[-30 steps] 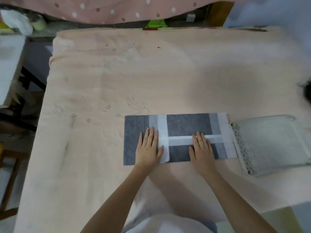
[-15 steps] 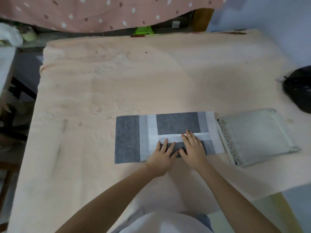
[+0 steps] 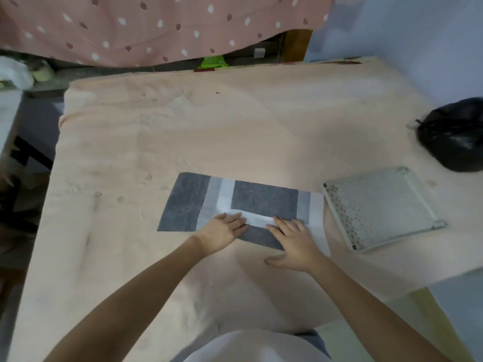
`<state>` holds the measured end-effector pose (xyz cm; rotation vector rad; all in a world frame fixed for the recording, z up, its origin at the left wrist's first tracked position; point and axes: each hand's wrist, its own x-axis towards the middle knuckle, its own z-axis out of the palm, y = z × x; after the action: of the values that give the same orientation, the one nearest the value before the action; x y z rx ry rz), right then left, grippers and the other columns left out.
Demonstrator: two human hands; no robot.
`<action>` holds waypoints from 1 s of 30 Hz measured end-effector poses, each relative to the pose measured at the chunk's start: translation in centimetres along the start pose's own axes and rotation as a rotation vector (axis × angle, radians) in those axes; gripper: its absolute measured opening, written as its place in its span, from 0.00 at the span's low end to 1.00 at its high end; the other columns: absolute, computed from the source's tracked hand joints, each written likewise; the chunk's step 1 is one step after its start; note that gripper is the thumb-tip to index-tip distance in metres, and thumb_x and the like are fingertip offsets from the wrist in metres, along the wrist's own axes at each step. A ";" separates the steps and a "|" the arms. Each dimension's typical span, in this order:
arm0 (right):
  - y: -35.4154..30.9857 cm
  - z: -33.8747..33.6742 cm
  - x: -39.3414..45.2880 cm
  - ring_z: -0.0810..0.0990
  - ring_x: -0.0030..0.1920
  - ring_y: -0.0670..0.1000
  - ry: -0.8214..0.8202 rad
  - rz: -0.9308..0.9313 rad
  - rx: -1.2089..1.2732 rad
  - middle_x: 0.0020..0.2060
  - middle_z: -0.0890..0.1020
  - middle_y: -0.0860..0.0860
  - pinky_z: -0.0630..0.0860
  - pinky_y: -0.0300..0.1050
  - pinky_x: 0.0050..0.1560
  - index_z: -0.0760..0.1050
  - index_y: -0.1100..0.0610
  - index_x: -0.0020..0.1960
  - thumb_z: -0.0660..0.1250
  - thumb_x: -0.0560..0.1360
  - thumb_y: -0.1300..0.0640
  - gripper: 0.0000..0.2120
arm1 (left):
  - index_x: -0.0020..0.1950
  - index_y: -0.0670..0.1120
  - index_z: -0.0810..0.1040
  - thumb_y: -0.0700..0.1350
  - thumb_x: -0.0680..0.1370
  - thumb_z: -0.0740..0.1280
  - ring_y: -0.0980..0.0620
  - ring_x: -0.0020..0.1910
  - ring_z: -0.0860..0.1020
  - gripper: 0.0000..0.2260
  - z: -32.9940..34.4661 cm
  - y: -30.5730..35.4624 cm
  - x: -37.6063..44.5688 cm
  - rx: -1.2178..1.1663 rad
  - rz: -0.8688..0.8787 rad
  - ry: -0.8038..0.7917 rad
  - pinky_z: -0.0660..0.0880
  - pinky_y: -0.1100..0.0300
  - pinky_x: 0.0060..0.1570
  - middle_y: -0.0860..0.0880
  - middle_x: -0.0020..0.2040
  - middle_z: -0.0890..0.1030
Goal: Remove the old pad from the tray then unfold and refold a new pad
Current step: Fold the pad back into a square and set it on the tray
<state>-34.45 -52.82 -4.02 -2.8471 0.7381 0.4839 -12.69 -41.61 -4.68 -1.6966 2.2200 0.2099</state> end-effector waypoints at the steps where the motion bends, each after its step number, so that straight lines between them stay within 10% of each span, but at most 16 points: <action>1: -0.6 0.1 -0.4 0.61 0.73 0.51 0.019 -0.042 -0.061 0.74 0.62 0.54 0.51 0.51 0.73 0.60 0.53 0.74 0.57 0.68 0.29 0.42 | 0.77 0.46 0.54 0.40 0.83 0.52 0.48 0.77 0.52 0.22 0.1 -0.9 -0.7 0.000 0.043 0.063 0.50 0.53 0.74 0.47 0.77 0.55; 6: -5.1 0.3 -1.9 0.84 0.48 0.48 0.145 -0.096 -0.221 0.51 0.85 0.51 0.79 0.41 0.49 0.84 0.53 0.51 0.77 0.58 0.44 0.23 | 0.76 0.48 0.58 0.46 0.82 0.52 0.44 0.77 0.47 0.21 0.9 -3.5 -3.5 0.142 -0.010 0.038 0.33 0.50 0.71 0.49 0.78 0.55; 13: -12.2 -1.0 -1.2 0.78 0.55 0.57 -0.060 0.020 -0.128 0.57 0.79 0.58 0.69 0.46 0.45 0.74 0.62 0.60 0.55 0.78 0.62 0.15 | 0.64 0.44 0.78 0.51 0.66 0.73 0.45 0.63 0.76 0.27 1.3 4.5 -5.7 -0.120 -0.068 0.377 0.73 0.46 0.61 0.44 0.63 0.78; 22: -10.4 -1.8 -2.5 0.66 0.70 0.50 -0.260 -0.237 0.475 0.71 0.68 0.49 0.64 0.47 0.69 0.66 0.51 0.71 0.55 0.79 0.54 0.21 | 0.57 0.46 0.82 0.34 0.68 0.71 0.39 0.71 0.64 0.19 5.0 4.9 -13.2 -0.675 -0.390 0.438 0.56 0.45 0.72 0.45 0.66 0.75; 30: -4.9 1.1 -3.4 0.44 0.77 0.50 -0.131 -0.495 -0.080 0.77 0.47 0.50 0.43 0.41 0.73 0.52 0.51 0.77 0.56 0.72 0.62 0.34 | 0.68 0.46 0.74 0.55 0.69 0.73 0.42 0.69 0.69 0.30 5.3 6.3 -15.9 -0.249 -0.278 0.248 0.68 0.41 0.65 0.42 0.69 0.71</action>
<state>-35.09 -46.80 -3.48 -2.8849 -0.0174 0.6176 -14.15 -23.74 -4.61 -2.2528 2.1634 0.2241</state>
